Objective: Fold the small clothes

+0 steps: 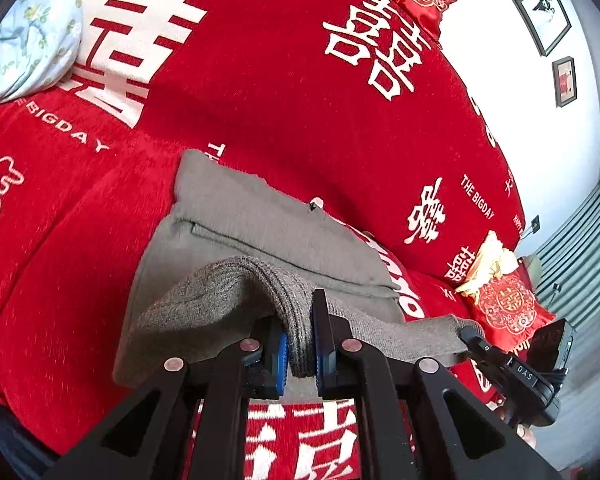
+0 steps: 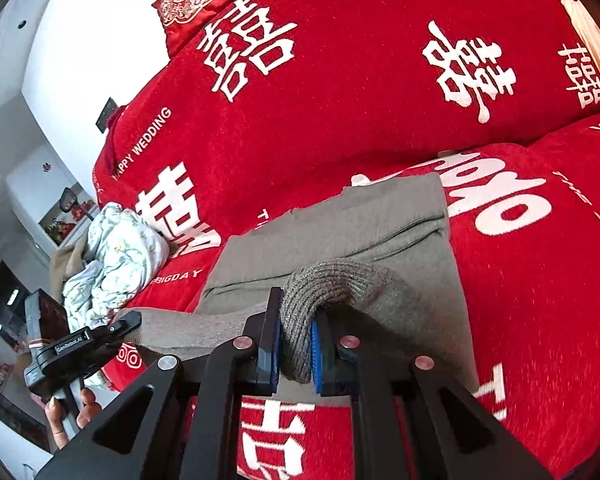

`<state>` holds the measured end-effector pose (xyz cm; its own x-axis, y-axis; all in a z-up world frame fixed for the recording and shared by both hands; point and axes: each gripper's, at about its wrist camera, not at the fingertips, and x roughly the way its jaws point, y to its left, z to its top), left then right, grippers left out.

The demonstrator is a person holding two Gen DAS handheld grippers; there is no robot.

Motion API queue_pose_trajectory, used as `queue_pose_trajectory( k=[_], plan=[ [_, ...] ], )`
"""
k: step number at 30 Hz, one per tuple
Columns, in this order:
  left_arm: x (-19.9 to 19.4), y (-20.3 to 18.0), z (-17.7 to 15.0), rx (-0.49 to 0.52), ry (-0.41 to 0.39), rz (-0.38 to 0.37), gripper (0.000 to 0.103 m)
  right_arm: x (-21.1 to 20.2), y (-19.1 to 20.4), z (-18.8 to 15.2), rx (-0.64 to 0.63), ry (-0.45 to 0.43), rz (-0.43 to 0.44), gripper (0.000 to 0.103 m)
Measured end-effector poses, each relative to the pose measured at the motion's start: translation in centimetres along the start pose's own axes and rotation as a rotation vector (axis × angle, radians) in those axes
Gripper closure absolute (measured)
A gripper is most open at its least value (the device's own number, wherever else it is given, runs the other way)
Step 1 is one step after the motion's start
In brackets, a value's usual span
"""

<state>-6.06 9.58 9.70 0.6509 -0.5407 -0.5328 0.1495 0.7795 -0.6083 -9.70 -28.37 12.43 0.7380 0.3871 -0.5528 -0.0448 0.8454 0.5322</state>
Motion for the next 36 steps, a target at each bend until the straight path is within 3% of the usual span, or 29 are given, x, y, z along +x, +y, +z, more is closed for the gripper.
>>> queue_pose_trajectory(
  k=[16, 23, 30, 36],
  plan=[
    [3.5, -1.0, 3.9, 0.019, -0.005, 0.038, 0.092, 2.6, -1.6, 3.6, 0.053, -0.034, -0.021, 0.090],
    [5.7, -1.0, 4.7, 0.020, 0.028, 0.063, 0.092, 4.6, -2.1, 4.4, 0.061, -0.002, -0.040, 0.091],
    [6.2, -0.6, 5.9, -0.006, 0.018, 0.064, 0.092, 4.6, -3.8, 5.2, 0.149, -0.035, -0.024, 0.092],
    [6.6, -1.0, 7.0, -0.003, 0.010, 0.076, 0.092, 4.9, -3.5, 6.2, 0.144, -0.054, -0.036, 0.092]
  ],
)
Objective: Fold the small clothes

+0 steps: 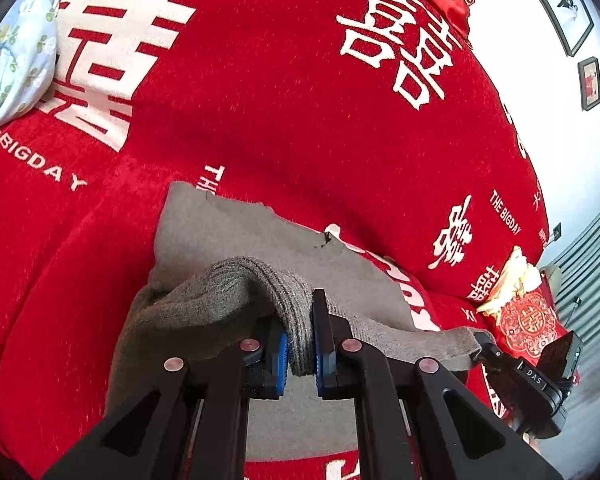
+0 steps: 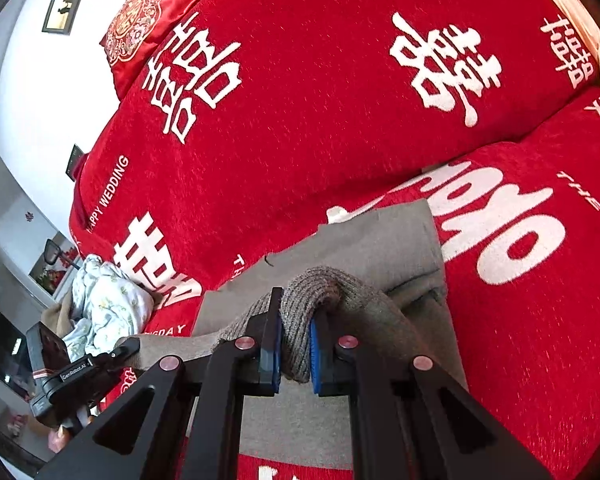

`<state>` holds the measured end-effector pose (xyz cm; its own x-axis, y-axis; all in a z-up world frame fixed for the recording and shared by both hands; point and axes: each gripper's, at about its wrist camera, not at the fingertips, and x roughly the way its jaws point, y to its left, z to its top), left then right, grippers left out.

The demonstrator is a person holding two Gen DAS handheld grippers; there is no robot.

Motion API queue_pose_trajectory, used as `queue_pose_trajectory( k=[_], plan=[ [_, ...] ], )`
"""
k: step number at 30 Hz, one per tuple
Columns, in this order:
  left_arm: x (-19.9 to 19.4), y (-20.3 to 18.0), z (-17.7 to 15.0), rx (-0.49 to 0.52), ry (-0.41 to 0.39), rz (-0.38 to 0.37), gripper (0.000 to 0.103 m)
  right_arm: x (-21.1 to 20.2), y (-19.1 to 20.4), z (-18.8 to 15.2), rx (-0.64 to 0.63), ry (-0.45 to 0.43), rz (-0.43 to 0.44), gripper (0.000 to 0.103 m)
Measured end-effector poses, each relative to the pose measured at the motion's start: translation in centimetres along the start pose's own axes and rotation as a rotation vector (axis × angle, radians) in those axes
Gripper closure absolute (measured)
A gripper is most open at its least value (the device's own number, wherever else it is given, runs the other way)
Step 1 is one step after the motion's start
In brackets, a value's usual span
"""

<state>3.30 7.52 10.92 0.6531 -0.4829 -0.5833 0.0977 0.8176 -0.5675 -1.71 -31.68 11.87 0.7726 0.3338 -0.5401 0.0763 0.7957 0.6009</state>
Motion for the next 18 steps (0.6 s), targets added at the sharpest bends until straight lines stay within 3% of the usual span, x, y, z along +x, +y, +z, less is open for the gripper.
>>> queue_pose_trajectory(
  k=[18],
  plan=[
    [1.7, -0.6, 2.6, 0.013, 0.007, 0.027, 0.092, 1.7, 0.4, 2.4, 0.001, 0.001, -0.009, 0.092]
  ],
)
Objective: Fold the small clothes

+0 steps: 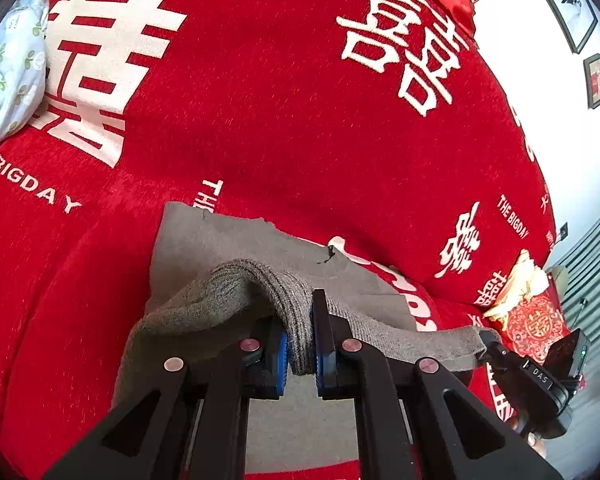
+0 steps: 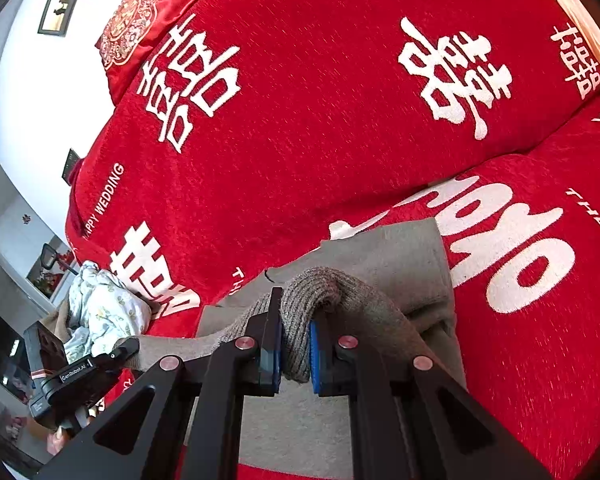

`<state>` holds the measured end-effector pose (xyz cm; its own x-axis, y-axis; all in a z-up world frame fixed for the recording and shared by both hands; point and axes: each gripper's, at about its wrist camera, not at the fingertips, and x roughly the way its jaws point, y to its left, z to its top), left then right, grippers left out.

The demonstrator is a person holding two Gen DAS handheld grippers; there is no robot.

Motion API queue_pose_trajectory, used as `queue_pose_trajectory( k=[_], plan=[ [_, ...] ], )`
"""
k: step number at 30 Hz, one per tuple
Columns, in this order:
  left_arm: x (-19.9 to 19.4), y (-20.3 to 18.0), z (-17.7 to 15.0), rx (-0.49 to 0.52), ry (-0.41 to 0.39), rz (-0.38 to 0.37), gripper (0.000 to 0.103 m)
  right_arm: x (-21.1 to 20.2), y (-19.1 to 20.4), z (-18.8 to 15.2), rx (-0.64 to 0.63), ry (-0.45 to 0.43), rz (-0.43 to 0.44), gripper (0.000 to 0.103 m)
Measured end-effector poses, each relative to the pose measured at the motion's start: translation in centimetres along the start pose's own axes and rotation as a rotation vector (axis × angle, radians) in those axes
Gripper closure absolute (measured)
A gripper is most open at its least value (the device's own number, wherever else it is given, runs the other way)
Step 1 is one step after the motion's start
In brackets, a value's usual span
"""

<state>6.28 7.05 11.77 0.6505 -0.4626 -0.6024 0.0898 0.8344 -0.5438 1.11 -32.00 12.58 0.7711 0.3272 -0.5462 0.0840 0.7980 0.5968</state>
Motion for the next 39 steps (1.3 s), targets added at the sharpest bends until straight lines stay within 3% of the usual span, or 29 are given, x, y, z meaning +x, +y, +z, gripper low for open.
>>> queue_pose_trajectory(
  k=[39],
  plan=[
    [10.0, 1.0, 4.2, 0.027, 0.093, 0.089, 0.092, 10.2, -3.5, 4.1, 0.042, 0.105, -0.096, 0.092]
  ],
)
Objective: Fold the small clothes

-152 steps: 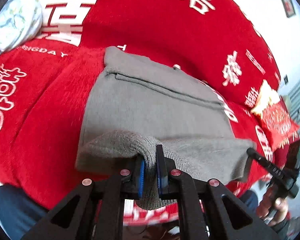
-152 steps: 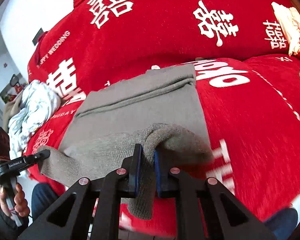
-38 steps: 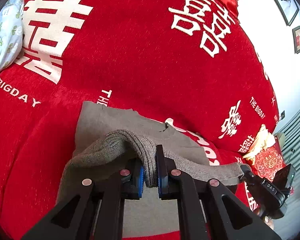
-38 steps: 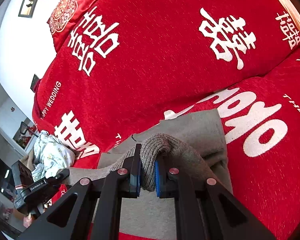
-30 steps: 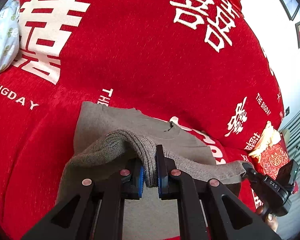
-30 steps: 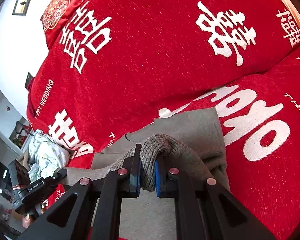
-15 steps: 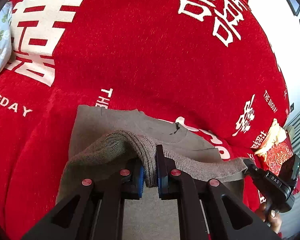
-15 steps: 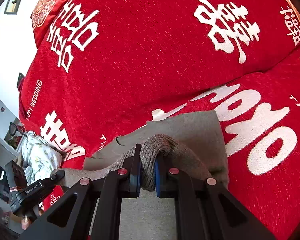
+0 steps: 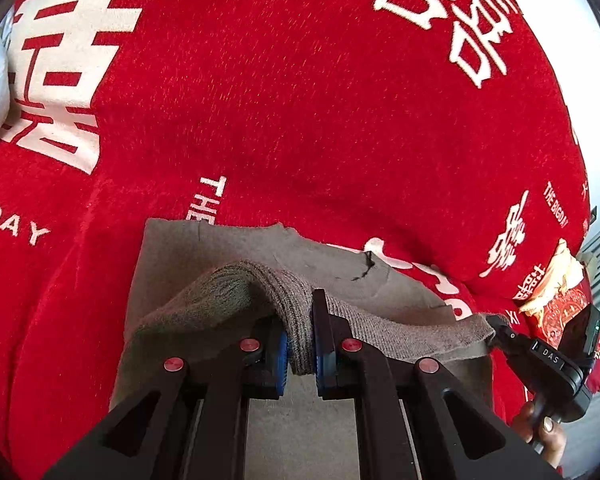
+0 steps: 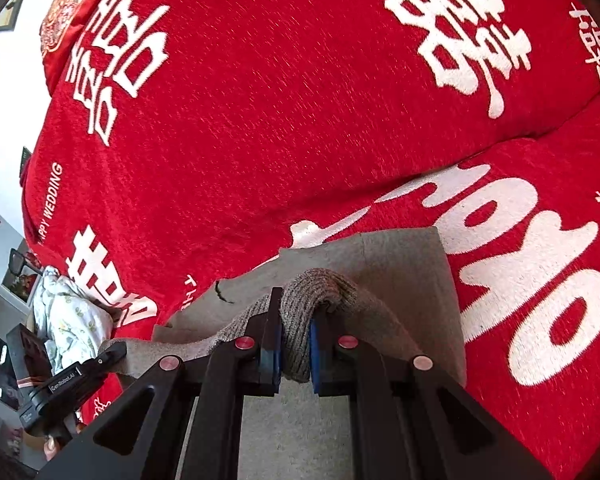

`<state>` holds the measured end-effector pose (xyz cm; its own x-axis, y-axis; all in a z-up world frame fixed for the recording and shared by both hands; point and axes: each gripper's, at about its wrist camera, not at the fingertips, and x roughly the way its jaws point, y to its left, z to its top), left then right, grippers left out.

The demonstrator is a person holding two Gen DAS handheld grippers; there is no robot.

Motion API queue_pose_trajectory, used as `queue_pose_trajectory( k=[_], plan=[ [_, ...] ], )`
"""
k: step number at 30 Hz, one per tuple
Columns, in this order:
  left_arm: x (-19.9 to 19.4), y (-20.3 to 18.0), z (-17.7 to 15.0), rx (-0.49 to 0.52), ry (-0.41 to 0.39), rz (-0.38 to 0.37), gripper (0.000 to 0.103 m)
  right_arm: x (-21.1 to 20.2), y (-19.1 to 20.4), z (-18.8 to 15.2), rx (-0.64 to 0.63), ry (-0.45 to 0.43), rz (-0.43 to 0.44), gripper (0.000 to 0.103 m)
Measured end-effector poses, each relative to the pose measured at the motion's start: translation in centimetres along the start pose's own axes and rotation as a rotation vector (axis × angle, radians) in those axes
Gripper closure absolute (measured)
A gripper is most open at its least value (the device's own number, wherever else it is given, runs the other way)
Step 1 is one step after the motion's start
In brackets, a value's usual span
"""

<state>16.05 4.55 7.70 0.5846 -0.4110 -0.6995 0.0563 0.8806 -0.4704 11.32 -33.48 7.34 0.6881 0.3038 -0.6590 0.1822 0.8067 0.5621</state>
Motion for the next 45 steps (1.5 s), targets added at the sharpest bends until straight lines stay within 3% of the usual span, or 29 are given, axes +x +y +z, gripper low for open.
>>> queue_pose_trajectory(
  k=[22, 36, 38, 40, 42, 43, 45],
  plan=[
    [5.7, 1.3, 1.7, -0.027, 0.057, 0.037, 0.092, 5.4, -2.0, 1.7, 0.048, 0.049, -0.036, 0.092],
    [10.7, 4.0, 2.1, -0.126, 0.174, 0.050, 0.091, 8.5, -2.8, 2.2, 0.064, 0.086, -0.073, 0.091],
    [11.3, 4.1, 2.2, -0.128, 0.203, 0.030, 0.079, 8.8, -3.0, 2.2, 0.070, 0.088, -0.079, 0.089],
    [11.3, 4.1, 2.5, -0.155, 0.212, -0.040, 0.045, 9.2, -3.3, 2.4, 0.088, 0.117, -0.074, 0.085],
    [11.0, 4.4, 2.8, -0.206, 0.216, -0.107, 0.022, 9.3, -3.4, 2.4, 0.100, 0.132, -0.047, 0.076],
    [10.8, 4.5, 3.0, -0.231, 0.214, -0.103, 0.019, 9.1, -3.3, 2.5, 0.100, 0.128, -0.040, 0.072],
    [10.1, 4.5, 3.3, -0.239, 0.210, -0.097, 0.019, 8.2, -3.1, 2.5, 0.096, 0.109, -0.027, 0.050]
  ],
)
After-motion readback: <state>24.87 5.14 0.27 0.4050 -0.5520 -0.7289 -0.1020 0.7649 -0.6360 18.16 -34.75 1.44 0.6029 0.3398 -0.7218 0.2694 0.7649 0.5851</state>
